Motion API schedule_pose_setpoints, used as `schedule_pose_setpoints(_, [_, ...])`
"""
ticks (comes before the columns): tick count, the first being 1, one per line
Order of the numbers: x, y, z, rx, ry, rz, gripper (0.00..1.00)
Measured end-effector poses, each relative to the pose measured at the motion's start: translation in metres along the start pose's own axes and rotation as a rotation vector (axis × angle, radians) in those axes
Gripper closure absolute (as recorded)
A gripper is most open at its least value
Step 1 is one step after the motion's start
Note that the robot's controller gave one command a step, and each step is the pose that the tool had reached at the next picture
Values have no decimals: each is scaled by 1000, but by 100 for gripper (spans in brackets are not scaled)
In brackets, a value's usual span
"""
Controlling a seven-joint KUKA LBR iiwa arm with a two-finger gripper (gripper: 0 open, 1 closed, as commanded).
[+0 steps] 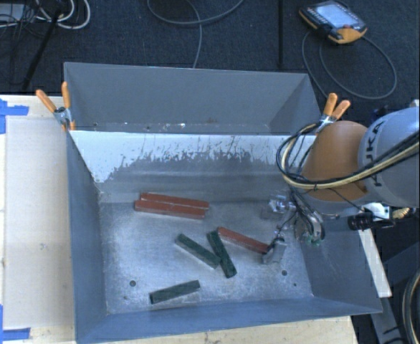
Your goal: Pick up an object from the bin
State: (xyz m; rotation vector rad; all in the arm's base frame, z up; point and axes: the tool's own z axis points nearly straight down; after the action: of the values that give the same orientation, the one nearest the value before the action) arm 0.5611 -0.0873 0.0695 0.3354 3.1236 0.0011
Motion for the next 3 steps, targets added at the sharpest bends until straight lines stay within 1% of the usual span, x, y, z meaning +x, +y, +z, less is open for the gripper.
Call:
schedule_pose_setpoints(1, [4,-2,2,1,1,-32,0])
schedule_pose_setpoints(2, [0,0,0,0,0,-1,100])
schedule_pose_setpoints(3, [0,0,0,0,0,-1,100])
